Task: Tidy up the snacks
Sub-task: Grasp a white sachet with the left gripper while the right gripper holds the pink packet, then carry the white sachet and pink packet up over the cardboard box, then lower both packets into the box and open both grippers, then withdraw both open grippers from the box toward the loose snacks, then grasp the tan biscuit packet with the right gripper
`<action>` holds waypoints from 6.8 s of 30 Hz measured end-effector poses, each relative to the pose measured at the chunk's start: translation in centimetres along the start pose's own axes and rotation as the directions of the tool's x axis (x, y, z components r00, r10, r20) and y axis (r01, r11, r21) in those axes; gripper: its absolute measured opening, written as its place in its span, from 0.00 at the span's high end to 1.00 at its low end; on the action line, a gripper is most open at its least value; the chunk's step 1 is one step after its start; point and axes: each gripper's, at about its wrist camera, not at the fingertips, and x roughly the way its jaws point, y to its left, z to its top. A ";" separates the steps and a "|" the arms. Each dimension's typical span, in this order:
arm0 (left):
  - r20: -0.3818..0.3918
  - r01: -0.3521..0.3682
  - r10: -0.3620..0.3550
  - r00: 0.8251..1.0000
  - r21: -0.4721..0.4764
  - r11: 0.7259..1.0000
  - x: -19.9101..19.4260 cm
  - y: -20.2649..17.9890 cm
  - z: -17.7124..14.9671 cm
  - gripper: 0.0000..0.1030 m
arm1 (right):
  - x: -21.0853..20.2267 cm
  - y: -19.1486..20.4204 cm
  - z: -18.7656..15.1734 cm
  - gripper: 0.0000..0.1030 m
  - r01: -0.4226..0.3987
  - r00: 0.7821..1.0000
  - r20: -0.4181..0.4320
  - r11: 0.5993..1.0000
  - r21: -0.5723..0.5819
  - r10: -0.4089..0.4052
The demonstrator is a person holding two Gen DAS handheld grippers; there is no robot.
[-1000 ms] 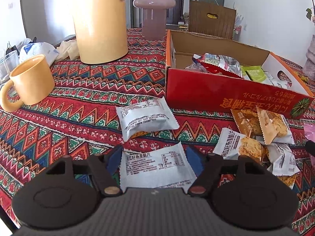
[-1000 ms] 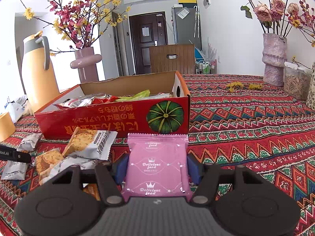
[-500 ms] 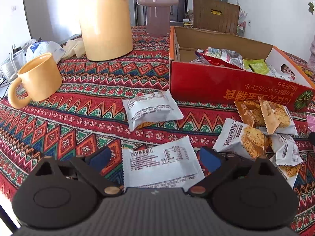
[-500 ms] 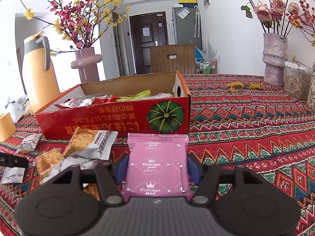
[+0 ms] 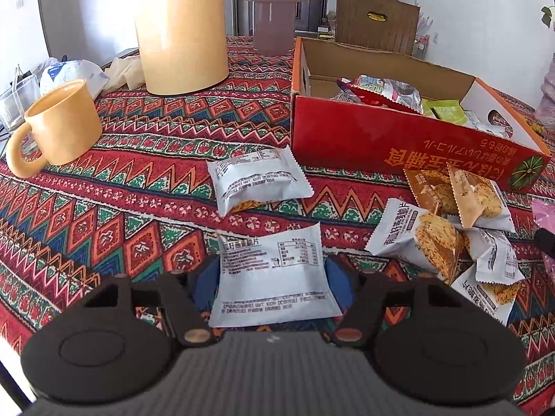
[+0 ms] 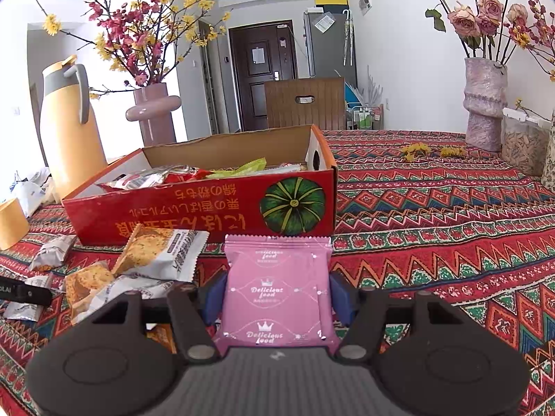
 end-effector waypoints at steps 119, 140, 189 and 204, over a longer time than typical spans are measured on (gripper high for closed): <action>0.394 0.131 -0.091 0.915 -0.078 0.988 3.7 -5.8 13.3 0.00 | 9.4 1.9 11.3 0.00 -0.024 0.985 0.174 0.999 0.037 0.017; 0.448 0.207 -0.157 0.880 -0.066 0.976 -4.4 -3.4 11.0 0.00 | 1.8 4.6 11.2 0.00 -0.013 0.970 0.241 0.999 -0.031 0.020; 0.256 0.154 -0.148 0.955 -0.005 0.988 -3.7 3.1 0.3 0.00 | 2.5 9.0 3.9 0.00 -0.049 0.996 -0.079 0.996 -0.079 0.042; 0.253 0.153 -0.143 0.957 -0.020 0.988 -3.8 3.7 0.3 0.00 | 6.6 9.5 5.2 0.06 -0.060 0.980 -0.194 0.998 -0.037 0.051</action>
